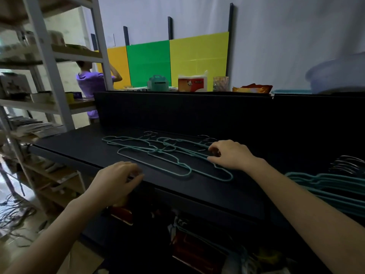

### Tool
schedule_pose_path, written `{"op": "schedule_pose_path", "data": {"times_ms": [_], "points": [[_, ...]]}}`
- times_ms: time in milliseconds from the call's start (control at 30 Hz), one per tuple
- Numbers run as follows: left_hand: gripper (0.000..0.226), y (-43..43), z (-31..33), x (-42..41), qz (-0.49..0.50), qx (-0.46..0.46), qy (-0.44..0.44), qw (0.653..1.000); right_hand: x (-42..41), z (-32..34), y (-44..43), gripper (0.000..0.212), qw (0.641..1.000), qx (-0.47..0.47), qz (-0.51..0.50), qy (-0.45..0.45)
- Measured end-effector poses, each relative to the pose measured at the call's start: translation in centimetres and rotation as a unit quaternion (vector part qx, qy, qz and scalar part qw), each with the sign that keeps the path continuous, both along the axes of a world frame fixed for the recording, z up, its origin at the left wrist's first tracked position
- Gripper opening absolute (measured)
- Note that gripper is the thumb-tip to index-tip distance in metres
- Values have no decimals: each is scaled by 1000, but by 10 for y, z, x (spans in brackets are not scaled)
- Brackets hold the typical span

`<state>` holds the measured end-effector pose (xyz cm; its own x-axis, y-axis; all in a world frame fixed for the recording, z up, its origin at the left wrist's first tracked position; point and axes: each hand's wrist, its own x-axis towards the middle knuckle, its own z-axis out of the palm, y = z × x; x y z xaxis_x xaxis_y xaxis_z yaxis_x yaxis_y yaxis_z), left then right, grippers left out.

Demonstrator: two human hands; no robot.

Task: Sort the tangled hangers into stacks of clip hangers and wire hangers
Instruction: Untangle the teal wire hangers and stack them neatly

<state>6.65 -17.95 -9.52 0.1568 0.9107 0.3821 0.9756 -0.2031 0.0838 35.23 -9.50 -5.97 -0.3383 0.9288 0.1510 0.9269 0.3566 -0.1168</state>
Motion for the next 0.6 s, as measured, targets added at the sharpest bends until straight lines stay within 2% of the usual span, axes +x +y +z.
{"op": "schedule_pose_path", "data": {"times_ms": [233, 367, 467, 600], "points": [[33, 79, 0, -39, -34, -10, 2, 999, -29, -12, 69, 78, 992, -78, -63, -81], [31, 115, -1, -62, -45, -9, -27, 999, -39, -13, 91, 95, 987, -94, -92, -89], [31, 139, -2, -78, -57, -7, -37, 998, -41, -11, 104, 99, 981, -142, -110, -76], [38, 170, -4, -102, -68, -6, -48, 997, -42, -5, 108, 100, 977, -172, -122, -1]]}}
